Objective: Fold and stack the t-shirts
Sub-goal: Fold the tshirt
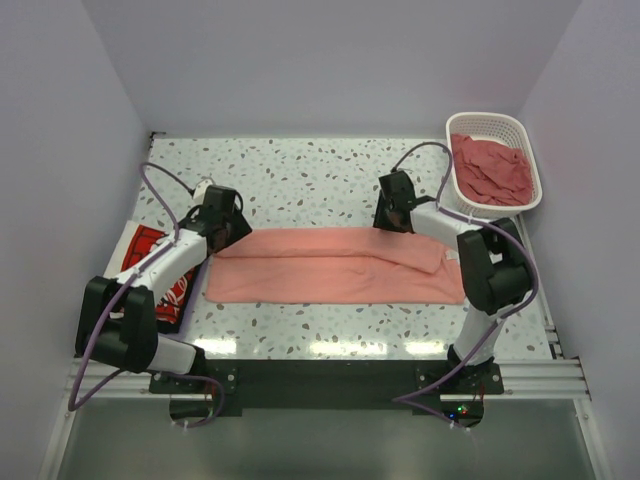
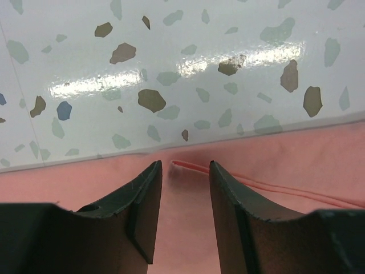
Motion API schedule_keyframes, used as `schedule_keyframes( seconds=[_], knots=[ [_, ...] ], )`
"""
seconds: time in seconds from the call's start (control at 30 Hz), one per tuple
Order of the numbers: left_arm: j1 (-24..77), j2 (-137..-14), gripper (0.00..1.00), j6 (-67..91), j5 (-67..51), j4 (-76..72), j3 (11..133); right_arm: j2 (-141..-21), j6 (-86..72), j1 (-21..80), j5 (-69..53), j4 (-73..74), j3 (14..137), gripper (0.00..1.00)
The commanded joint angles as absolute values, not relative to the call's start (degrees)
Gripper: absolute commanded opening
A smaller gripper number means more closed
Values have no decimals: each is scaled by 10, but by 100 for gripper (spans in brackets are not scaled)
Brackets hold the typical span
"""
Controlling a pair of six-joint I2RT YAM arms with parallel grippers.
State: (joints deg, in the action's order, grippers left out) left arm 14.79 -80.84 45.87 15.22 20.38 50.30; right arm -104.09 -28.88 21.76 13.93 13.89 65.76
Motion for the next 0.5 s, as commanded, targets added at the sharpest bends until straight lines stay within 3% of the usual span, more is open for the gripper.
schedule_keyframes(
  seconds=[0.0,0.27,0.47],
  knots=[
    [152,-792,57,453,160,192,497,-1048,-291,222,168,123,683,42],
    [152,-792,57,452,162,189,493,-1061,-289,234,168,127,693,37],
    [152,-795,57,452,162,187,491,-1063,-288,237,175,139,701,25]
  ],
)
